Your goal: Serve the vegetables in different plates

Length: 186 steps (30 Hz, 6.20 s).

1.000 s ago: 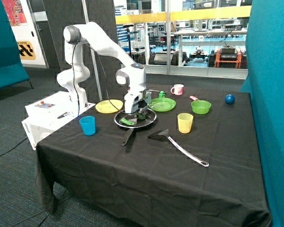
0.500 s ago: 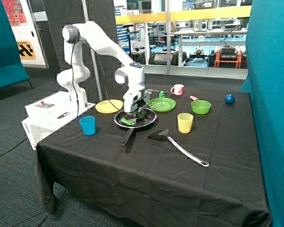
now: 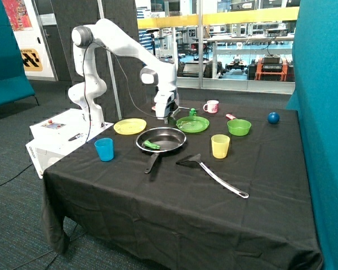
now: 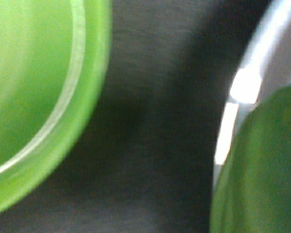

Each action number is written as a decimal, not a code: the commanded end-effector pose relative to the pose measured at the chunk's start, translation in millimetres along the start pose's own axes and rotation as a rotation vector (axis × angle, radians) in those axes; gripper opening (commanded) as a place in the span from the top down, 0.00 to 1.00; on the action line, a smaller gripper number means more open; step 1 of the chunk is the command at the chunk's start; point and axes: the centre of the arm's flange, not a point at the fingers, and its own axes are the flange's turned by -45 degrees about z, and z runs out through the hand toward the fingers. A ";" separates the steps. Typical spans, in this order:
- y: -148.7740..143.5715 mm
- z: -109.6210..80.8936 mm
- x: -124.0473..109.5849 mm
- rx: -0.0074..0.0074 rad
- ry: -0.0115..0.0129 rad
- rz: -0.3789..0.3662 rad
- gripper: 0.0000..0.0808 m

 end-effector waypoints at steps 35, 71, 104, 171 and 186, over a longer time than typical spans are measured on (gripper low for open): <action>-138.7 55.3 66.8 -0.0007 -0.0055 -0.123 1.00; -117.4 12.9 56.4 -0.0008 -0.0055 -0.086 0.08; 23.5 -15.0 -30.6 -0.0018 -0.0053 0.259 0.25; 153.4 74.9 -49.0 -0.0016 -0.0053 0.195 0.37; 149.2 78.8 -49.9 -0.0015 -0.0053 0.178 0.42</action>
